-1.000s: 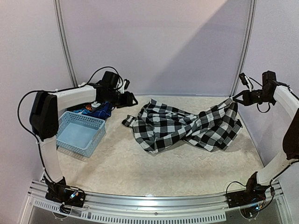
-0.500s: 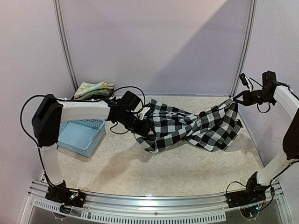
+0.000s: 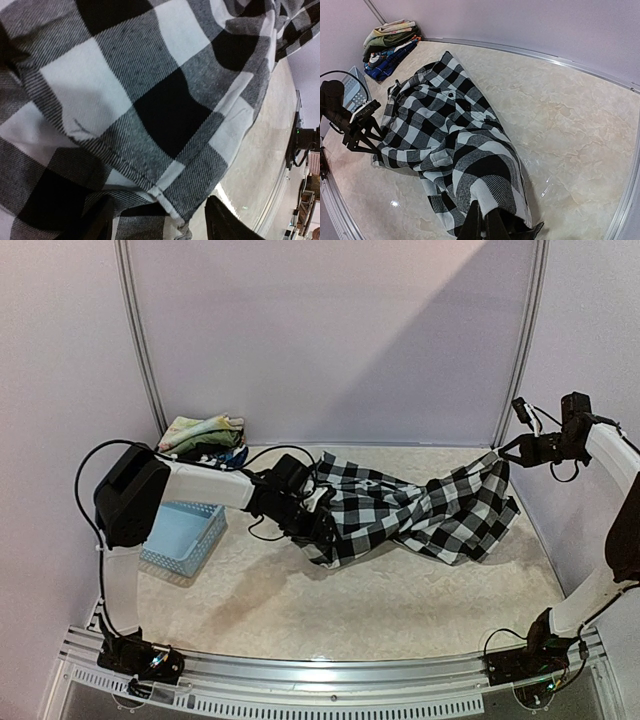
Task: Fold and stack the mixed laundry pile
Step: Flatten out the crumpled shirt at the center of the board.
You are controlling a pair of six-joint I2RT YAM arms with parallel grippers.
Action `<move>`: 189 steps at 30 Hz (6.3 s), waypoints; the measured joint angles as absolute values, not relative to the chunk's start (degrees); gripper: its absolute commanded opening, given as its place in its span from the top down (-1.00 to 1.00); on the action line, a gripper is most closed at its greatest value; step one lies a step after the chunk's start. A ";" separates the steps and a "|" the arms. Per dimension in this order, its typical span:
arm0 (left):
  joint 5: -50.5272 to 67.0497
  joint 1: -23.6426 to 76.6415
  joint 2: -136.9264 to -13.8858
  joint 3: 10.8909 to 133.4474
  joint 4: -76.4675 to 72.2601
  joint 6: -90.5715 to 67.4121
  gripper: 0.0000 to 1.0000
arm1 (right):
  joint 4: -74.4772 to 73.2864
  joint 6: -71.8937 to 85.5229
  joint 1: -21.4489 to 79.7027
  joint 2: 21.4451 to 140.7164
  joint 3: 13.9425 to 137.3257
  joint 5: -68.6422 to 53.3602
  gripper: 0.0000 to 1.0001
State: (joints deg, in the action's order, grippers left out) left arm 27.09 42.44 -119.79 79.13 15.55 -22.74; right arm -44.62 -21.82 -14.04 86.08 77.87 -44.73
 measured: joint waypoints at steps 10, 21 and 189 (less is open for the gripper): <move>30.30 42.48 -122.41 82.04 12.49 -25.32 0.55 | -44.60 -21.85 -14.04 86.11 77.60 -44.99 1.00; 30.06 42.46 -118.67 88.44 25.87 -21.30 1.00 | -48.80 -22.35 -14.04 87.18 81.97 -45.06 1.00; -11.77 27.20 -132.20 126.10 29.17 3.97 1.00 | -21.12 -8.71 -10.37 117.89 99.15 -39.59 1.00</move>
